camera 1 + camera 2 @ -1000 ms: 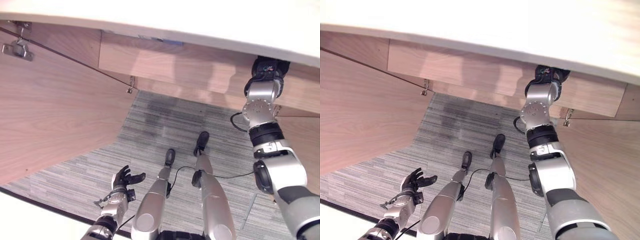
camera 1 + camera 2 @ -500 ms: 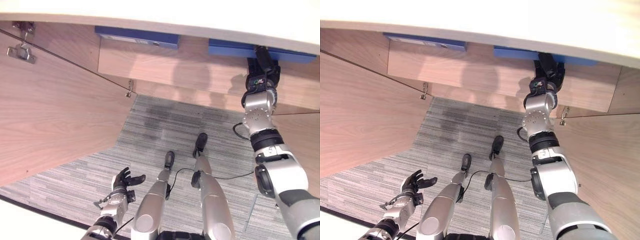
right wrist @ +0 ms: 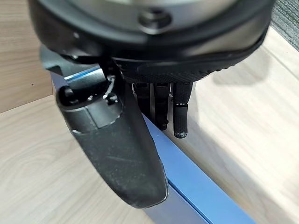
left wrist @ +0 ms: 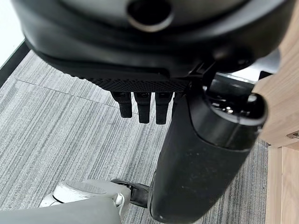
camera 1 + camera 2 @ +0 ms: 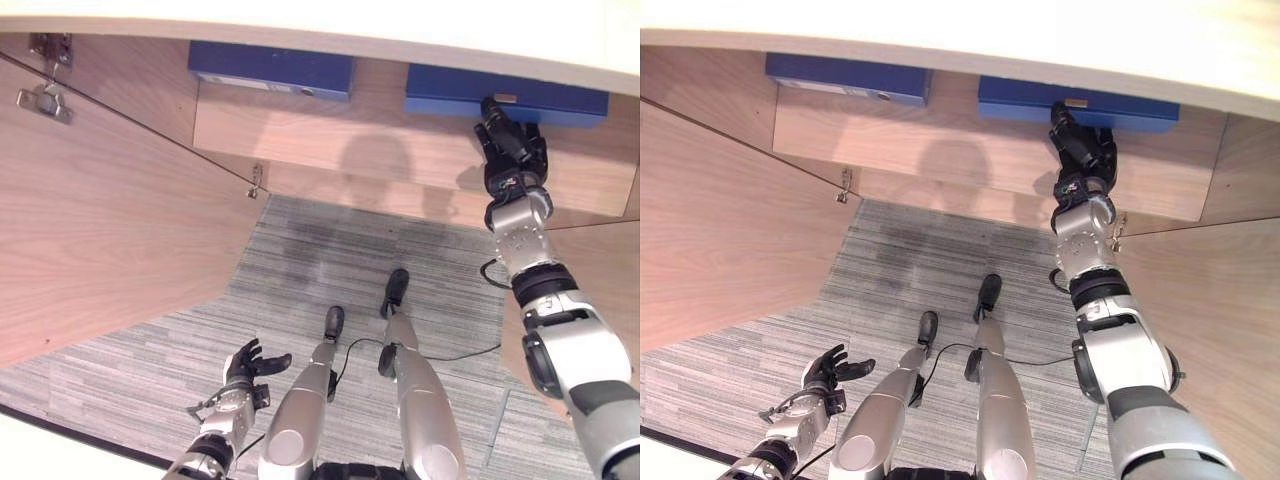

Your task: Put the empty folder in the office cabinet

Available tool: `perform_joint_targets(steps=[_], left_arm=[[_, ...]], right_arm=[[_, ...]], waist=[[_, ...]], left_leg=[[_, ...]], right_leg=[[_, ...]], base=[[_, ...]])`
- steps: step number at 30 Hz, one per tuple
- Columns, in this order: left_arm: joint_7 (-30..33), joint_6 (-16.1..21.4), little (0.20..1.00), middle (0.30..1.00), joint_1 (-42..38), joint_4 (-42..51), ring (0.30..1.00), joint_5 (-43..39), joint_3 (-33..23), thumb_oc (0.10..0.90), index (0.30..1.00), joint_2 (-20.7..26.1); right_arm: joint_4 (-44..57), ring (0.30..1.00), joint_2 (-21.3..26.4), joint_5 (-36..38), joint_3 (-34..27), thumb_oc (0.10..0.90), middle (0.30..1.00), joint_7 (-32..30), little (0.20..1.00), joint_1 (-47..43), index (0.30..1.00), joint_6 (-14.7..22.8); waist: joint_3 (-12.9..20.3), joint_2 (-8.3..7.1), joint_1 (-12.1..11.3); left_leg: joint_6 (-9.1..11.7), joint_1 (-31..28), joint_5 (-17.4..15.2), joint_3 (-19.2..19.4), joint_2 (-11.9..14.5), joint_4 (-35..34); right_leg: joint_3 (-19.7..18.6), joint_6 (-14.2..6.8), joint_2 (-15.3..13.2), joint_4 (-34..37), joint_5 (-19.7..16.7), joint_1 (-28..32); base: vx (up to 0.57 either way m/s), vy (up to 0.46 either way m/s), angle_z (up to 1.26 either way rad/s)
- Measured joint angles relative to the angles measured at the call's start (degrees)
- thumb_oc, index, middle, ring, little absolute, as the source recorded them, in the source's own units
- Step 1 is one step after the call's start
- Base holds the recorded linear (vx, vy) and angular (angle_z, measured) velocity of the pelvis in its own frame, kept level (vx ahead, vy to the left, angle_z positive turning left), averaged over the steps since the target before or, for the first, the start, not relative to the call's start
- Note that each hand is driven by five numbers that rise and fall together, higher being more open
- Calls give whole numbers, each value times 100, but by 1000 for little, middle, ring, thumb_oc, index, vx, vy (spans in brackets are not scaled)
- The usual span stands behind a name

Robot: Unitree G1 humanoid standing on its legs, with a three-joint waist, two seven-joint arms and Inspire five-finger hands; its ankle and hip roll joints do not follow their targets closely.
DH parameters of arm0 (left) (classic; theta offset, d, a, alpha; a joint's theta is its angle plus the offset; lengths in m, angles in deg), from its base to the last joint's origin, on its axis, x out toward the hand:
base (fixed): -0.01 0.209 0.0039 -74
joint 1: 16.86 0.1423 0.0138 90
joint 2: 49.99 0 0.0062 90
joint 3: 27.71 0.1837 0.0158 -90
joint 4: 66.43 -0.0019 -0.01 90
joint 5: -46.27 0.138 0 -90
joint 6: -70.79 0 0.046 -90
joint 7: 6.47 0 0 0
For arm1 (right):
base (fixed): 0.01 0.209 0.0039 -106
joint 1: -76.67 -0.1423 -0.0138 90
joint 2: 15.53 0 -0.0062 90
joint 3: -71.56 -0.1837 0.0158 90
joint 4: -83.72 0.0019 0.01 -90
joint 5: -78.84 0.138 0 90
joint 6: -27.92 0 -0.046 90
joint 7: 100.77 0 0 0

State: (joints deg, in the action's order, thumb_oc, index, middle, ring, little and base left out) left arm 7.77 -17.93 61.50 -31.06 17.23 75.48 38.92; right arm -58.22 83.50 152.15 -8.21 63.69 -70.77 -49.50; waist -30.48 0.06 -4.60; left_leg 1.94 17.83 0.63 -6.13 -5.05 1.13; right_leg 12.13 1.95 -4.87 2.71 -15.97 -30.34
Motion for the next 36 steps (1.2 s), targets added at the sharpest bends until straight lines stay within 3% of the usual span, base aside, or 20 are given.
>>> perform_joint_targets(steps=[12,14,16,18,30,36], left_arm=[[-41,9,900,900,11,-28,900,0,-48,800,900,0],[-136,6,900,900,0,-71,900,6,-147,800,900,1],[-232,27,900,900,-7,-114,900,12,-157,800,900,28],[-254,35,900,900,-4,-114,900,15,-156,800,900,41],[-535,48,900,900,-1,-110,900,237,-157,800,900,75],[-618,47,900,900,-17,-206,900,247,-142,800,900,83]], right_arm=[[446,900,9,354,231,800,900,349,900,366,900,251],[429,900,175,286,429,800,900,451,900,362,900,120],[419,900,673,-53,1004,800,900,571,900,325,900,-145],[450,900,732,-187,975,800,900,673,900,312,900,-341],[453,900,797,-191,1150,800,900,1249,900,324,900,-441],[-11,900,1227,-1565,1737,800,900,1344,900,-112,900,-753]], waist=[[0,-1,1],[1,-3,6],[1,-3,-7],[1,-3,-3],[1,-2,2],[1,-2,9]], left_leg=[[12,42,0,57,-2,-4],[9,12,-4,61,6,-24],[7,15,-6,53,5,-15],[7,13,-5,52,7,-21],[9,21,-5,54,8,-26],[6,11,-4,83,-6,-22]], right_leg=[[-40,-51,7,72,-45,-9],[-45,-70,14,96,-30,7],[-39,-72,11,103,-37,13],[-38,-72,14,114,-38,19],[-32,-82,21,178,-58,36],[-46,-103,4,178,-77,51]], base=[[13,-8,-2],[83,-33,-1],[0,0,0],[0,0,0],[0,0,0],[0,0,0]])
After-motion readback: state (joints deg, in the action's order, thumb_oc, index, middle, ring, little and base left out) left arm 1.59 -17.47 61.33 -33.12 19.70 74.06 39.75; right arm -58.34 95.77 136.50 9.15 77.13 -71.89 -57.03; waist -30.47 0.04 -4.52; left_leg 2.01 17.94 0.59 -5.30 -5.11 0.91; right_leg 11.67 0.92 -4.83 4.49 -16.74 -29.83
